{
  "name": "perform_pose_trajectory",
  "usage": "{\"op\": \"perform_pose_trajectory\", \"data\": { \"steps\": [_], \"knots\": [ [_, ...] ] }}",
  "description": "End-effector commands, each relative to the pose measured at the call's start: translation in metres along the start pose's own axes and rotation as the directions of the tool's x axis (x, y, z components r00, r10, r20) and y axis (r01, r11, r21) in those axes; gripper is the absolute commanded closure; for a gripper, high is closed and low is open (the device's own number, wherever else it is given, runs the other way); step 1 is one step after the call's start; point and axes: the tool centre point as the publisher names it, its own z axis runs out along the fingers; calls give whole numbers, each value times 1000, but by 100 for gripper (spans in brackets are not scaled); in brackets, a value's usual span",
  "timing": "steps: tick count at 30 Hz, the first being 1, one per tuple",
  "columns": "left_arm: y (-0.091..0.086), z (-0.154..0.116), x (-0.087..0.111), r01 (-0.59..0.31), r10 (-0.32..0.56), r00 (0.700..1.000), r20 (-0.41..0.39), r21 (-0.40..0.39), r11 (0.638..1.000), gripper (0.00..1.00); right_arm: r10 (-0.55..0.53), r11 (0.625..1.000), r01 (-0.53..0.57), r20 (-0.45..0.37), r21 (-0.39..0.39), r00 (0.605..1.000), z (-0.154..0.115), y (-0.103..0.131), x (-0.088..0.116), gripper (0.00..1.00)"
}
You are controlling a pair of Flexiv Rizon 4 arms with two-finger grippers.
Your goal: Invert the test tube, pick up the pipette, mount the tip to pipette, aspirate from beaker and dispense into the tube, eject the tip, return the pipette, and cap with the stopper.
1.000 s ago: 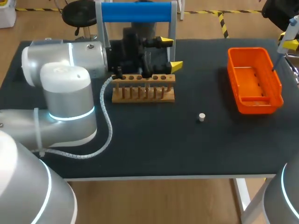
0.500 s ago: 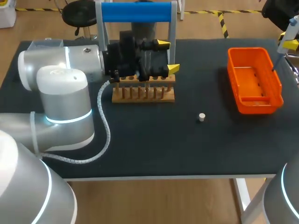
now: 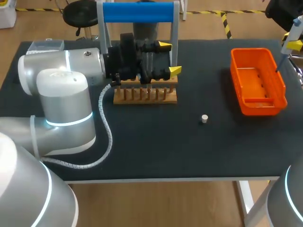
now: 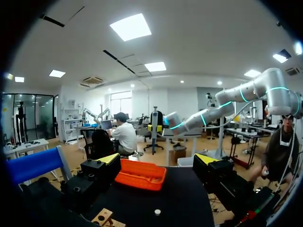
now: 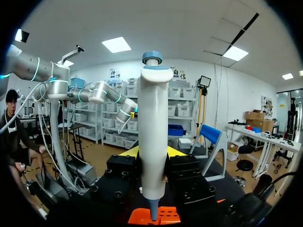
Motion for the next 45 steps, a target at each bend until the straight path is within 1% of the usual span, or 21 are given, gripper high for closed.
{"op": "perform_pose_trajectory", "data": {
  "steps": [1, 25, 27, 34, 38, 45],
  "knots": [
    [2, -1, 1, -1, 1, 1000, 3, 8, 1000, 0, 0, 1000, 0, 2, 4, 1000, 1, 1, 1, 100],
    [2, -1, 1, -1, 1, 1000, 3, 8, 1000, 0, 0, 1000, 0, 2, 4, 1000, 1, 1, 1, 100],
    [2, -1, 1, -1, 1, 1000, 3, 8, 1000, 0, 3, 1000, -3, 17, 6, 1000, 9, 1, 3, 100],
    [2, -1, 1, -1, 1, 1000, 3, 8, 1000, 0, 2, 999, -4, 64, 38, 998, 56, 2, 21, 100],
    [2, -1, 1, -1, 1, 1000, 3, 8, 1000, 0, 3, 999, -6, 93, 40, 996, 81, 4, 31, 100],
    [2, -1, 1, -1, 1, 1000, 3, 8, 1000, 0, 2, 999, -8, 123, 46, 992, 116, 8, 44, 100]
  ]
}}
